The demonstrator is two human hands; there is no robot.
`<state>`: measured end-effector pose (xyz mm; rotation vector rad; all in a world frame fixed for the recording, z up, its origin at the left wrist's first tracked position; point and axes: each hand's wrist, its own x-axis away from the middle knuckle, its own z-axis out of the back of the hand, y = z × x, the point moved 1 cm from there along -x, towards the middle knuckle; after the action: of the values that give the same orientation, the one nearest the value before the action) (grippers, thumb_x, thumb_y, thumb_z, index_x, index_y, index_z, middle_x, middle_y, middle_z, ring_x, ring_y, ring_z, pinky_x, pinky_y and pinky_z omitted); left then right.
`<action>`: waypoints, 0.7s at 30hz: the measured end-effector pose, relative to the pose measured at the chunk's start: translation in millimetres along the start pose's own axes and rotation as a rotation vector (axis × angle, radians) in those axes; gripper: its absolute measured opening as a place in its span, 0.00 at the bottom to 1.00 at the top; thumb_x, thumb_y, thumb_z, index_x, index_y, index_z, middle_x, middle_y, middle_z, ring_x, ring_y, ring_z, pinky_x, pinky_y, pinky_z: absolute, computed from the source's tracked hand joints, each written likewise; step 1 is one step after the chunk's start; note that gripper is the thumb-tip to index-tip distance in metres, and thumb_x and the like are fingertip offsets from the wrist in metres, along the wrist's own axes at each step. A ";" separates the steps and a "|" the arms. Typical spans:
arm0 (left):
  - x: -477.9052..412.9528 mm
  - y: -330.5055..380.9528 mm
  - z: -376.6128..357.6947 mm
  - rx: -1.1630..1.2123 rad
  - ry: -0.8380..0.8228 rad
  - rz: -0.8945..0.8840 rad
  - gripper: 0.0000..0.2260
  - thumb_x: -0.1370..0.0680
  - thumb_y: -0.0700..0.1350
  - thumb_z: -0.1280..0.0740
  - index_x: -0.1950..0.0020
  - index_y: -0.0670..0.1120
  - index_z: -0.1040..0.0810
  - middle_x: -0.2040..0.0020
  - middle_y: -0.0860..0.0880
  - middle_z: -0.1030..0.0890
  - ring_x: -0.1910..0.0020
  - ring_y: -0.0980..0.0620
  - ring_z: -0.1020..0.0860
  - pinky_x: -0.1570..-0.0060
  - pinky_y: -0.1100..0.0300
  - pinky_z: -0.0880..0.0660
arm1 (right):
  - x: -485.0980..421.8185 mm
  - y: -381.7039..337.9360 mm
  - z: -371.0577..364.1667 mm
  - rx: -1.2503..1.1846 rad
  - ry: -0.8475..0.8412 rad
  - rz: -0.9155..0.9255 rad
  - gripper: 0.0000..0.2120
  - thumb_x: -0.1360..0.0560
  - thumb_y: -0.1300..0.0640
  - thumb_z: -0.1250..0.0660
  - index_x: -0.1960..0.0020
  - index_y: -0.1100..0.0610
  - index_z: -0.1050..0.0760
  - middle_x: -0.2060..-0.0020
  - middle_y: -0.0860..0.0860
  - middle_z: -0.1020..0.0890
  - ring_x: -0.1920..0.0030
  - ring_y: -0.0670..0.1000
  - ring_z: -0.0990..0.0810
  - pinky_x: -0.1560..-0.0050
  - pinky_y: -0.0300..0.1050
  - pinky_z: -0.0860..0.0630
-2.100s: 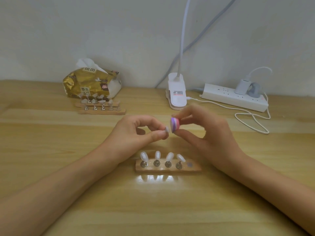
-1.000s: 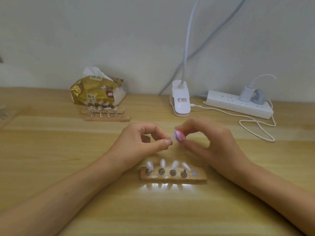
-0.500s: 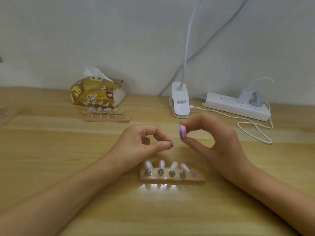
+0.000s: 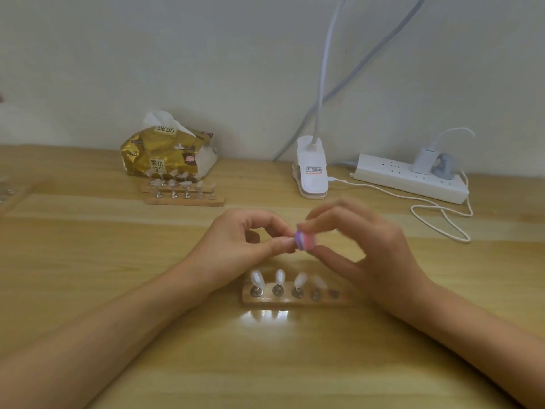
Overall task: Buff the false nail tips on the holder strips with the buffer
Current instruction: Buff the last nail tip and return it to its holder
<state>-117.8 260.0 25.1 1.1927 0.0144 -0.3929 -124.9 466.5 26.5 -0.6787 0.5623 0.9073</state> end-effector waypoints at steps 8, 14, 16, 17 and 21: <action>0.0 -3.1 -0.7 -0.001 0.005 -0.002 0.02 0.27 0.47 0.26 0.59 0.53 0.15 0.59 0.54 0.15 0.72 0.58 0.34 0.67 0.69 0.33 | 1.3 1.2 -1.0 -0.010 -0.051 -0.017 0.04 0.24 0.64 0.27 0.53 0.58 0.21 0.53 0.48 0.20 0.51 0.48 0.19 0.50 0.44 0.22; -0.1 -4.0 -0.9 0.004 0.001 -0.009 0.02 0.27 0.47 0.26 0.59 0.52 0.15 0.61 0.57 0.16 0.74 0.59 0.35 0.68 0.71 0.34 | -0.5 -2.5 1.1 0.001 -0.014 0.023 0.02 0.24 0.64 0.28 0.52 0.60 0.21 0.53 0.49 0.19 0.51 0.47 0.19 0.50 0.43 0.22; -0.4 -4.9 -1.0 0.009 0.000 -0.007 0.02 0.27 0.47 0.26 0.60 0.52 0.15 0.61 0.56 0.16 0.74 0.59 0.35 0.67 0.69 0.33 | 0.5 1.0 -1.1 0.016 -0.073 -0.055 0.04 0.24 0.66 0.28 0.53 0.59 0.21 0.53 0.49 0.20 0.52 0.51 0.18 0.51 0.50 0.21; 0.0 -4.6 -1.2 0.014 -0.002 -0.007 0.02 0.27 0.47 0.26 0.60 0.53 0.16 0.59 0.54 0.15 0.73 0.59 0.34 0.67 0.69 0.32 | 1.1 3.4 -0.1 0.015 -0.074 -0.114 0.04 0.24 0.66 0.28 0.54 0.59 0.21 0.53 0.49 0.20 0.53 0.52 0.18 0.52 0.52 0.22; -0.8 -4.4 -1.3 0.016 0.005 -0.012 0.02 0.27 0.47 0.26 0.60 0.52 0.15 0.62 0.56 0.16 0.73 0.58 0.33 0.68 0.72 0.33 | -0.1 0.1 2.5 -0.003 0.006 -0.025 0.03 0.23 0.64 0.28 0.52 0.60 0.21 0.53 0.50 0.20 0.52 0.49 0.19 0.50 0.44 0.22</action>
<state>-119.6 260.0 20.7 1.2101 0.0225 -0.4012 -124.7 468.4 28.2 -0.6897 0.5569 0.8835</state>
